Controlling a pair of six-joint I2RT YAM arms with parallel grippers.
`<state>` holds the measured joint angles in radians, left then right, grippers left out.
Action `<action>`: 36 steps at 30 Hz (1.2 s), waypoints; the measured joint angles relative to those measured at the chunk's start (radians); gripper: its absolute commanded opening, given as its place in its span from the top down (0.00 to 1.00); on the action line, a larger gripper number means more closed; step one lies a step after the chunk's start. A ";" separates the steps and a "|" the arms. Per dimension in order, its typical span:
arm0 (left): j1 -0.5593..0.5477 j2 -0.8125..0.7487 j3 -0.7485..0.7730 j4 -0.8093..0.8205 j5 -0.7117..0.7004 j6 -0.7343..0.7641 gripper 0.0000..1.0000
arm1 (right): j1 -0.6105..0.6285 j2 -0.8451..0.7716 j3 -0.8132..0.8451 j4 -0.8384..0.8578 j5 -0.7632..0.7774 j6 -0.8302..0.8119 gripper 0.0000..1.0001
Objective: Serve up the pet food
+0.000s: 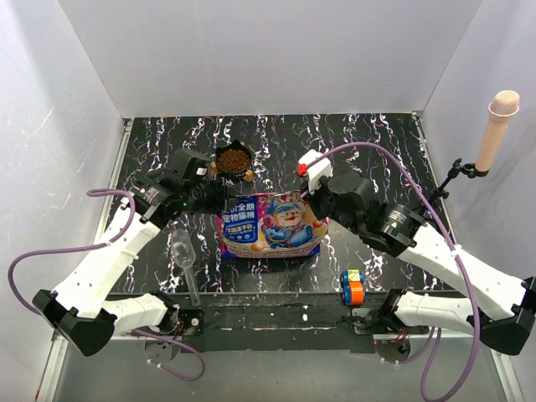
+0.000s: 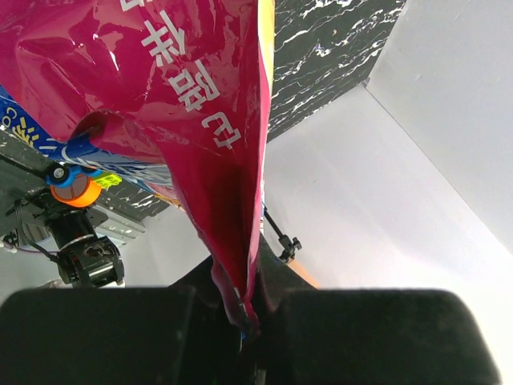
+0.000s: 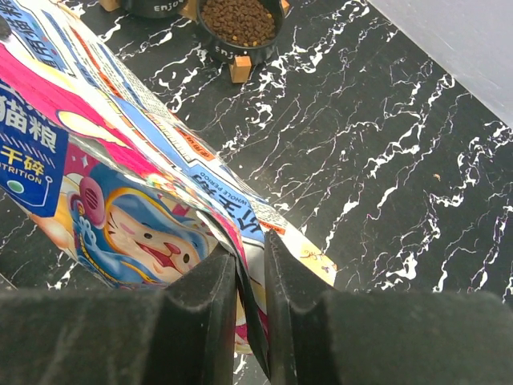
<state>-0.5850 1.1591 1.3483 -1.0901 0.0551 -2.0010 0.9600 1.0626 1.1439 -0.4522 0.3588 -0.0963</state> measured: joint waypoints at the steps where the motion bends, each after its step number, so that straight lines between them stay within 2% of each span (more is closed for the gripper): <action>1: 0.000 0.000 0.000 0.000 0.001 0.000 1.00 | -0.005 -0.010 -0.006 0.001 0.000 -0.002 0.88; 2: 0.000 0.000 0.000 0.000 0.002 0.000 1.00 | -0.008 -0.019 -0.013 0.001 -0.003 -0.004 0.95; 3: 0.000 0.000 0.000 0.001 0.003 0.000 1.00 | -0.012 -0.025 -0.016 0.001 -0.011 -0.006 0.99; 8: 0.000 0.000 0.000 0.003 0.008 0.000 1.00 | -0.023 -0.033 -0.023 0.005 -0.035 -0.014 0.99; 9: 0.000 0.000 0.000 0.003 0.009 0.000 1.00 | -0.024 -0.037 -0.027 0.008 -0.039 -0.015 0.97; 10: 0.000 0.000 0.000 0.003 0.010 0.000 1.00 | -0.025 -0.039 -0.030 0.009 -0.041 -0.016 0.84; 11: 0.000 0.000 0.000 0.003 0.011 0.000 1.00 | -0.026 -0.041 -0.030 0.008 -0.045 -0.016 0.77; 16: 0.000 0.000 0.000 0.001 0.011 0.000 1.00 | -0.061 -0.075 -0.043 -0.003 -0.028 -0.025 0.77; 17: 0.000 -0.001 0.000 -0.001 0.011 0.000 1.00 | -0.071 -0.090 -0.049 -0.016 -0.013 -0.032 0.79; 18: 0.000 -0.001 0.000 -0.001 0.009 0.000 1.00 | -0.082 -0.105 -0.053 -0.026 0.002 -0.036 0.94; 19: 0.000 -0.002 0.000 -0.003 0.009 0.000 1.00 | -0.092 -0.117 -0.057 -0.040 0.016 -0.039 0.99; 27: 0.015 -0.032 0.000 -0.071 -0.019 0.001 1.00 | -0.185 -0.180 -0.069 -0.166 0.209 -0.087 0.99; 28: 0.018 -0.037 0.000 -0.079 -0.024 0.001 1.00 | -0.185 -0.188 -0.071 -0.175 0.210 -0.092 0.81; 30: 0.021 -0.043 0.000 -0.089 -0.033 0.001 1.00 | -0.185 -0.205 -0.078 -0.180 0.200 -0.098 0.55; 31: 0.022 -0.045 0.000 -0.091 -0.036 0.001 0.94 | -0.185 -0.212 -0.079 -0.185 0.187 -0.101 0.45; 32: 0.023 -0.047 0.000 -0.092 -0.037 0.001 0.85 | -0.185 -0.217 -0.079 -0.188 0.170 -0.106 0.40; 34: 0.025 -0.049 -0.001 -0.090 -0.042 0.003 0.67 | -0.185 -0.226 -0.079 -0.197 0.124 -0.116 0.37; 36: 0.033 -0.058 0.000 -0.081 -0.056 0.005 0.55 | -0.185 -0.235 -0.079 -0.203 0.069 -0.120 0.36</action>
<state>-0.5522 1.1007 1.3479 -1.1713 -0.0013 -1.9957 0.7753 0.8280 1.0653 -0.6556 0.4282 -0.2165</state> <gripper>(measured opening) 0.290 0.618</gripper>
